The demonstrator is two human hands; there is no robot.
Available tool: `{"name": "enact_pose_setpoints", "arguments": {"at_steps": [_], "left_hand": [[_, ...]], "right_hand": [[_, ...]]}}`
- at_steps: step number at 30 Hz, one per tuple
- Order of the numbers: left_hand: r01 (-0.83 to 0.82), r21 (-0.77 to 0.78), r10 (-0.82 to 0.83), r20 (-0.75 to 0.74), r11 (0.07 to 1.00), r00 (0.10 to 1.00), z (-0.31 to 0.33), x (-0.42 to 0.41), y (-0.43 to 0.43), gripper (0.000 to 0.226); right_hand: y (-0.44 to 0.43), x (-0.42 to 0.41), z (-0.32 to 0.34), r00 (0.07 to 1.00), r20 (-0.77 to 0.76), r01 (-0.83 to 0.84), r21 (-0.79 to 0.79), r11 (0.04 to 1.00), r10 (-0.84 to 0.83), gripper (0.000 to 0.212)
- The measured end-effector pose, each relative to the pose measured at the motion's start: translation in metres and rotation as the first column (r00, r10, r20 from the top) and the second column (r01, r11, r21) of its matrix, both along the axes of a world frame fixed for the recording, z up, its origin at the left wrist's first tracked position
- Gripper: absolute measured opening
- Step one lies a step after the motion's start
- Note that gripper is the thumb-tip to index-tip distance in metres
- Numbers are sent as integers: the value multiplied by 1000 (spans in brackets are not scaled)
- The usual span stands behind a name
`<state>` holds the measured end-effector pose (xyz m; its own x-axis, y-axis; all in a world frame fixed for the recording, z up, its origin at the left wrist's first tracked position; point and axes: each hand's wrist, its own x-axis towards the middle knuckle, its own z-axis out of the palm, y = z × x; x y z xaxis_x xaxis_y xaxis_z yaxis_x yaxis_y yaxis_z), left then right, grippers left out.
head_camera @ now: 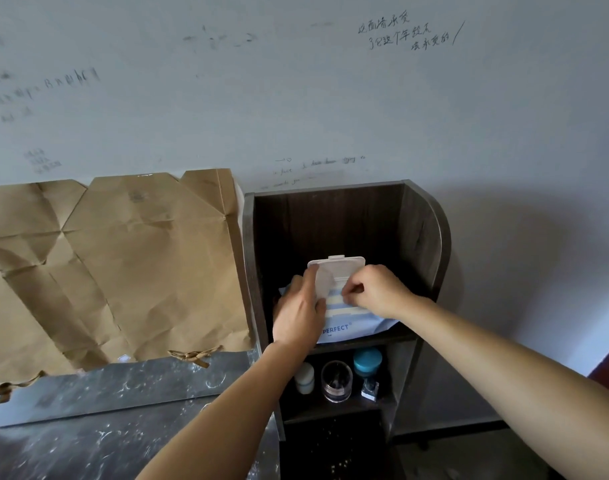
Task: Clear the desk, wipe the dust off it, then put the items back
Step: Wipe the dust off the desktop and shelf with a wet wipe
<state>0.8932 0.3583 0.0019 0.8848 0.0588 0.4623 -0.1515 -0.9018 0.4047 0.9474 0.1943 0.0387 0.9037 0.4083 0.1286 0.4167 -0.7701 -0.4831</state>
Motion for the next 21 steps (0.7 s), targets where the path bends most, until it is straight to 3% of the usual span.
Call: {"name": "enact_pose_setpoints", "arguments": {"at_steps": [2, 5, 15, 18, 21], "left_hand": [[20, 6, -20, 25, 1000, 999, -3, -1, 2, 37], [3, -1, -3, 51, 1000, 999, -11, 2, 4, 12], [-3, 89, 1, 30, 996, 1000, -19, -5, 2, 14], [-4, 98, 2, 16, 995, 1000, -18, -8, 2, 20], [13, 92, -14, 10, 996, 1000, -20, -8, 4, 9]], "right_hand": [[3, -2, 1, 993, 87, -66, -149, 987, 79, 11], [6, 0, 6, 981, 139, -103, -235, 967, 139, 15], [13, 0, -5, 947, 231, -129, -369, 920, 225, 16], [12, 1, -6, 958, 211, -117, -335, 935, 196, 19], [11, 1, -6, 983, 143, -76, -252, 965, 115, 20]]}}
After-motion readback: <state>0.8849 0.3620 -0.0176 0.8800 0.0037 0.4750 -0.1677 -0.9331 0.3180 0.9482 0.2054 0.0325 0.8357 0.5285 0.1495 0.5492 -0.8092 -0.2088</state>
